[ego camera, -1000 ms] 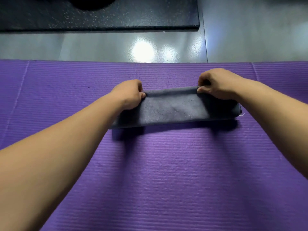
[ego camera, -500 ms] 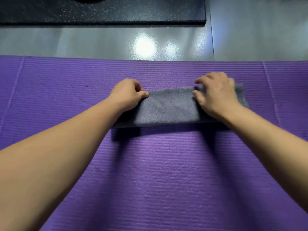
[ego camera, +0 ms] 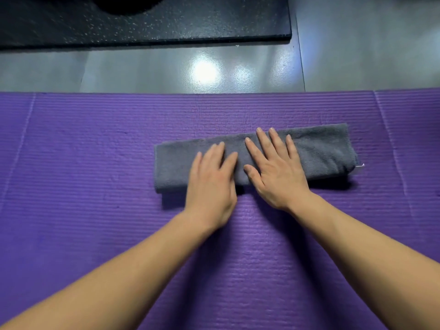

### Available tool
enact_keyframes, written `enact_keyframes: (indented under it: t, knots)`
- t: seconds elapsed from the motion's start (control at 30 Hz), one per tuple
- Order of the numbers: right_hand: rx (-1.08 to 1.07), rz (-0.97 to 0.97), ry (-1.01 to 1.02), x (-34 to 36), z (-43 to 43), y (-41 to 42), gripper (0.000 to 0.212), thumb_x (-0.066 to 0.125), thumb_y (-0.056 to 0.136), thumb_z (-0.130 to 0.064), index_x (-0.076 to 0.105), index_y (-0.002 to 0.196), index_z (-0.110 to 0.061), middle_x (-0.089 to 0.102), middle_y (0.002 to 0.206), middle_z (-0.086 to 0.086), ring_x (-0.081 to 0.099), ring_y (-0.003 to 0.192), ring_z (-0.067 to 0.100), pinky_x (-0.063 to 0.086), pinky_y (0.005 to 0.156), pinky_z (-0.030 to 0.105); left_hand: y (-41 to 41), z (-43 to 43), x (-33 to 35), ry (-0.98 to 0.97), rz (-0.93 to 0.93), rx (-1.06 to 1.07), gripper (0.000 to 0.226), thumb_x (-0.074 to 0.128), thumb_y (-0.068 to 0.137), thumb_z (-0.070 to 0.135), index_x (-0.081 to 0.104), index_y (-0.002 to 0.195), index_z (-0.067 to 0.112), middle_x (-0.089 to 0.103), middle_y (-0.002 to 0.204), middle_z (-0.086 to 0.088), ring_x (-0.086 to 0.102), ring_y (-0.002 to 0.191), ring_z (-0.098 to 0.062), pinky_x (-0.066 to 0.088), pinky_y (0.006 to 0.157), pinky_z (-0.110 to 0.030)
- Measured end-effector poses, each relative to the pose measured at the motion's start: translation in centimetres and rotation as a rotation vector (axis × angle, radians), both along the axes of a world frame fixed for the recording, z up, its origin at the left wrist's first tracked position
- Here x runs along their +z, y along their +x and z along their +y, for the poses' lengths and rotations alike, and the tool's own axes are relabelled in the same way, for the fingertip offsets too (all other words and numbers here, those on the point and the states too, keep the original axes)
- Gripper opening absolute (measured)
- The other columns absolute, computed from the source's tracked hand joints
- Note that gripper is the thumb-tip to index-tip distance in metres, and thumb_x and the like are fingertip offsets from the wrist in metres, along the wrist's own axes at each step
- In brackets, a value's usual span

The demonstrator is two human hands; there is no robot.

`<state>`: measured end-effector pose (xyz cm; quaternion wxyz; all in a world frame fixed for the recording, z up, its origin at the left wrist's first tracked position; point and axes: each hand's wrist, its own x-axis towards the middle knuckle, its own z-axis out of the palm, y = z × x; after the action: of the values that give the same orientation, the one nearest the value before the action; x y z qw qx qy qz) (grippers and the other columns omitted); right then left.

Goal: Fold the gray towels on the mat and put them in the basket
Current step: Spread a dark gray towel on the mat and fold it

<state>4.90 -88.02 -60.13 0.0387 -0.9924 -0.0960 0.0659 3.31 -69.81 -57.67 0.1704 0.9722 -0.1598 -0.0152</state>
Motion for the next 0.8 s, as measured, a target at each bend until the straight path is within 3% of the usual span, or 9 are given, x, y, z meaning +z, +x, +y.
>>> enact_keyframes:
  t: [0.07,0.17,0.4,0.5,0.63,0.73,0.8]
  knots:
    - [0.0,-0.004,-0.003,-0.1,0.1,-0.1,0.068,0.022,0.098,-0.057,0.029,0.158,-0.026,0.019,0.168,0.006,0.013,0.155,0.03,0.009,0.124,0.056,-1.4,0.2,-1.2,0.158,0.087,-0.008,0.059,0.027,0.1,0.038,0.04,0.154,0.019,0.027,0.165,-0.014,0.022,0.153,-0.033,0.016,0.124,-0.055]
    - [-0.003,0.005,-0.005,0.0,0.0,0.0,0.069,0.019,0.098,-0.058,0.025,0.159,-0.027,0.015,0.168,0.006,0.009,0.156,0.029,0.005,0.124,0.055,-0.9,0.8,-1.8,0.277,0.114,0.053,0.064,0.017,0.101,0.055,0.025,0.16,0.03,0.015,0.169,-0.009,0.007,0.156,-0.036,0.002,0.123,-0.062]
    - [-0.102,0.061,0.006,0.6,-4.5,0.4,0.078,0.012,0.093,-0.066,0.016,0.161,-0.027,0.009,0.17,0.001,0.002,0.156,0.025,-0.002,0.126,0.048,0.2,1.3,-2.5,0.373,0.136,0.094,0.067,0.014,0.098,0.063,0.016,0.16,0.039,0.008,0.171,-0.005,0.0,0.156,-0.037,-0.002,0.115,-0.075]
    - [-0.22,0.061,-0.035,0.8,-9.1,0.7,0.082,0.01,0.092,-0.068,0.016,0.161,-0.024,0.011,0.169,0.005,0.004,0.156,0.026,0.0,0.126,0.046,0.2,1.2,-2.4,0.371,0.122,0.092,0.068,0.014,0.098,0.064,0.014,0.16,0.038,0.007,0.171,-0.004,-0.001,0.156,-0.037,-0.002,0.116,-0.073]
    - [-0.212,0.069,-0.041,0.7,-9.4,0.8,0.082,0.009,0.092,-0.067,0.015,0.162,-0.024,0.01,0.169,0.005,0.003,0.156,0.025,-0.001,0.126,0.046,0.5,2.8,-2.3,0.354,0.109,0.041,0.072,0.017,0.096,0.065,0.02,0.161,0.032,0.013,0.17,-0.004,0.007,0.157,-0.031,0.002,0.122,-0.062]
    - [-0.207,0.064,-0.029,0.7,-9.5,0.7,0.081,0.009,0.092,-0.067,0.014,0.162,-0.024,0.01,0.169,0.004,0.002,0.156,0.025,-0.002,0.126,0.045,0.8,6.7,-2.2,0.352,0.101,0.152,0.071,0.018,0.099,0.061,0.02,0.161,0.026,0.013,0.17,-0.007,0.011,0.157,-0.025,0.009,0.125,-0.049]
    - [-0.211,0.067,-0.03,0.8,-9.6,0.7,0.081,0.009,0.093,-0.067,0.013,0.162,-0.024,0.009,0.169,0.004,0.001,0.156,0.025,-0.002,0.126,0.046,1.0,9.2,-2.1,0.34,0.143,0.283,0.067,0.021,0.104,0.055,0.015,0.162,0.023,0.013,0.169,-0.012,0.011,0.156,-0.029,0.01,0.126,-0.049]
